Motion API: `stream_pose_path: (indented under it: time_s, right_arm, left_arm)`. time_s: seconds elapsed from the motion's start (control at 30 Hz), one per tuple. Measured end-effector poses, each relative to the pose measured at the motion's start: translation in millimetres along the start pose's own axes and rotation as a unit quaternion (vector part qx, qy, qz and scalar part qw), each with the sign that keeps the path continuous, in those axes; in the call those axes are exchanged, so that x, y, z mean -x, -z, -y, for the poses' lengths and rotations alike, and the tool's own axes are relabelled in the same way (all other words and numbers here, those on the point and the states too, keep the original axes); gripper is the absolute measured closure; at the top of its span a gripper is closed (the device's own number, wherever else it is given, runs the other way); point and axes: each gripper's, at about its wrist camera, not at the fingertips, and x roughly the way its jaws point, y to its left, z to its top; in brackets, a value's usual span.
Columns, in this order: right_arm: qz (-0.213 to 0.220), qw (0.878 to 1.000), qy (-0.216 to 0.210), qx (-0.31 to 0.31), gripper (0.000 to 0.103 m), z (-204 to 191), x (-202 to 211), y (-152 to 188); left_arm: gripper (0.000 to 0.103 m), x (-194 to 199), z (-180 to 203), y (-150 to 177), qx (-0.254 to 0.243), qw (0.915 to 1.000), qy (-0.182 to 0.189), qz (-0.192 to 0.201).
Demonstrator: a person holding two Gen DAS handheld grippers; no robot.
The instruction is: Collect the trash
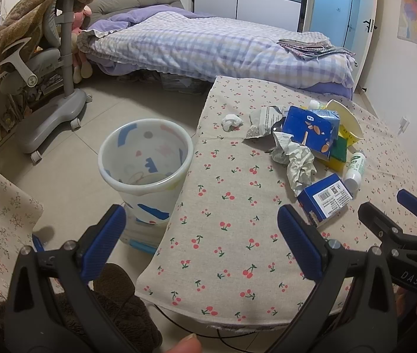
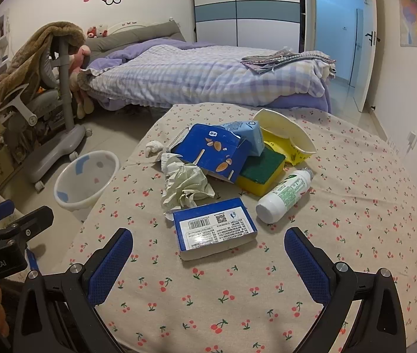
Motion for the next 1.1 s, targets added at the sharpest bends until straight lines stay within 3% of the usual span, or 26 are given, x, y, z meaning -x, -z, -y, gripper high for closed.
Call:
stream_pose_path:
  time_s: [1.1]
  right_arm:
    - [0.001,1.000,-0.002,-0.004,0.000,-0.8,1.0,-0.7]
  left_arm:
    - [0.001,-0.4,1.4,0.8,0.001,1.0000,0.001,0.003]
